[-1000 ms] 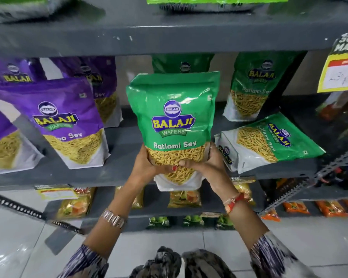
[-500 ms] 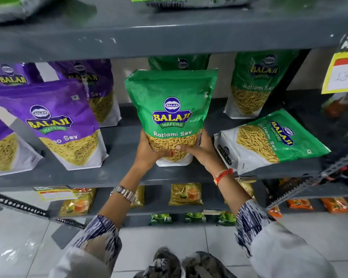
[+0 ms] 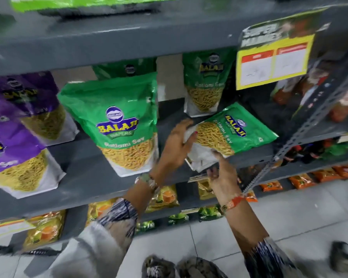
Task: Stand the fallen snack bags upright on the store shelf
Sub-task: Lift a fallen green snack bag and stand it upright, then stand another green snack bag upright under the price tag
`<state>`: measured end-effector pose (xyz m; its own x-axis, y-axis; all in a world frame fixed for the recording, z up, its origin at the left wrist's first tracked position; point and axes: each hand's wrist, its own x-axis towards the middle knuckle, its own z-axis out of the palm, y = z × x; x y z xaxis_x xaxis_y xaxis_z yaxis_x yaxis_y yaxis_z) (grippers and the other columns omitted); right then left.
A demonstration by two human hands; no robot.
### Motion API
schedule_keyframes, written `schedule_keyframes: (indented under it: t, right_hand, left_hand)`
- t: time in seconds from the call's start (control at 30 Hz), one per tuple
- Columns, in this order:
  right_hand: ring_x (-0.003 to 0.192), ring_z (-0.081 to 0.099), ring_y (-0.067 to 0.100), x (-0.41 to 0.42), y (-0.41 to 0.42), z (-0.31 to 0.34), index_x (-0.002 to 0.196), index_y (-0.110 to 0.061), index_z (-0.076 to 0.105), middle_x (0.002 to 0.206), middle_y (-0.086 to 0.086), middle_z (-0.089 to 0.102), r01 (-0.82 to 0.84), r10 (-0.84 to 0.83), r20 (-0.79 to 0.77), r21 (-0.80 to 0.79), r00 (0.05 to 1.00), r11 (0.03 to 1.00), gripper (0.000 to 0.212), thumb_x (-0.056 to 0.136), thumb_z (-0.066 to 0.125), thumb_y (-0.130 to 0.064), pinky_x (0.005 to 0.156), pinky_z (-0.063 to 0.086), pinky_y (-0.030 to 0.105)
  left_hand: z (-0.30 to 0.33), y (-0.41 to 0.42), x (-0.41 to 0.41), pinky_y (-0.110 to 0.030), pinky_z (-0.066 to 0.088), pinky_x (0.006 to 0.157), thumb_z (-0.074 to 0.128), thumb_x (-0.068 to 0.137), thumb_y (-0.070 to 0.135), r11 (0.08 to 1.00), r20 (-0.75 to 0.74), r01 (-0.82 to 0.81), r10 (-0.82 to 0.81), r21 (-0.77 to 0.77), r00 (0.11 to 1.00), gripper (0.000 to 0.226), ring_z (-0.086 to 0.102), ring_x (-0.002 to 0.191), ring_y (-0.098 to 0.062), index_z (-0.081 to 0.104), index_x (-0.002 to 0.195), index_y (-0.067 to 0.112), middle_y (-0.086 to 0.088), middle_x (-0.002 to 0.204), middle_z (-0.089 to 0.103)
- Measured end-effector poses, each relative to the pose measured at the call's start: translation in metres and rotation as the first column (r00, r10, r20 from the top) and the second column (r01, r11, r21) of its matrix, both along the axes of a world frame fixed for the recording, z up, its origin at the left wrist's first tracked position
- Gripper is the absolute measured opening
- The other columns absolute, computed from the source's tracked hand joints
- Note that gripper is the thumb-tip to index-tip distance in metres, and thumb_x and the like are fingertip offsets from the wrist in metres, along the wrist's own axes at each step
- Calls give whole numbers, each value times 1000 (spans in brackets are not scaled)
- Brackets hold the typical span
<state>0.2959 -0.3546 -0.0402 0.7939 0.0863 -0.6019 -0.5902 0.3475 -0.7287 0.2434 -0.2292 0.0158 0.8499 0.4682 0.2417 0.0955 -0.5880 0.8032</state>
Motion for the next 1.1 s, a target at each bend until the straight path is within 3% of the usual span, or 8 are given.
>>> schedule_keyframes:
  t: [0.1, 0.27, 0.37, 0.47, 0.63, 0.73, 0.93, 1.1]
  right_hand:
    - [106, 58, 17, 7, -8, 2, 92, -17, 68, 106, 3, 66, -145, 152, -42, 137, 988, 980, 22, 73, 77, -24, 75, 46, 26]
    - [83, 65, 1, 11, -29, 6, 106, -15, 61, 99, 0, 66, -238, 222, 101, 192, 970, 952, 17, 90, 60, -18, 77, 53, 17]
    - [84, 66, 25, 12, -38, 2, 114, 0, 57, 107, 14, 68, -242, 241, 75, 17, 968, 970, 61, 64, 84, -23, 55, 52, 29]
    - [95, 65, 34, 13, -54, -4, 103, -1, 63, 105, 17, 67, -259, 267, 98, -87, 959, 962, 56, 56, 87, -16, 75, 53, 42]
    - [105, 66, 30, -2, -90, -8, 113, -7, 63, 115, 16, 69, -323, 354, 234, -161, 905, 933, 72, 45, 88, -2, 91, 53, 48]
    - [98, 67, 25, -12, -107, -1, 114, -7, 60, 112, 15, 70, -346, 392, 353, -187, 850, 919, 65, 54, 83, 6, 80, 58, 34]
    - [94, 71, 16, -10, -127, 35, 105, -12, 62, 99, 6, 74, -468, 507, 514, -216, 692, 857, 56, 56, 83, 5, 75, 58, 26]
    - [89, 69, 1, 5, -119, 36, 115, -10, 54, 103, 1, 71, -488, 547, 569, -272, 614, 830, 64, 60, 82, 6, 77, 57, 19]
  left_hand:
    - [6, 13, 50, -39, 43, 98, 49, 85, 54, 998, -356, -55, 61, 27, 933, 60, 53, 119, -32, 51, 124, 9, -18, 129, 57]
    - [21, 25, 69, -36, 37, 58, 74, 54, 64, 994, -644, 24, -85, -104, 760, 63, 54, 67, -26, 59, 72, 5, -24, 80, 51]
    - [16, 17, 54, -26, 36, 61, 81, 36, 62, 988, -640, 25, -117, -151, 759, 70, 51, 73, -15, 59, 84, 15, -2, 80, 55]
    - [6, -10, 34, -11, 42, 57, 83, 63, 26, 945, -584, -14, -191, -327, 789, 39, 58, 71, -5, 61, 91, 10, 0, 93, 65]
    - [-14, -51, -6, -28, 49, 80, 89, 48, 19, 958, -424, -10, -118, -288, 898, 67, 55, 98, -18, 47, 100, 13, -3, 104, 58]
    - [-22, -68, -29, -9, 45, 59, 89, 48, 5, 923, -340, -101, -34, -371, 940, 68, 56, 90, -13, 43, 98, 14, -1, 97, 58]
    - [-12, -84, -56, -37, 55, 85, 85, 50, -2, 817, -183, -140, 43, -560, 982, 70, 66, 99, -21, 57, 113, 5, -8, 109, 69]
    - [-6, -81, -48, -13, 54, 60, 79, 55, -10, 840, -136, -114, 49, -531, 990, 47, 66, 72, -2, 62, 97, 6, 0, 89, 68]
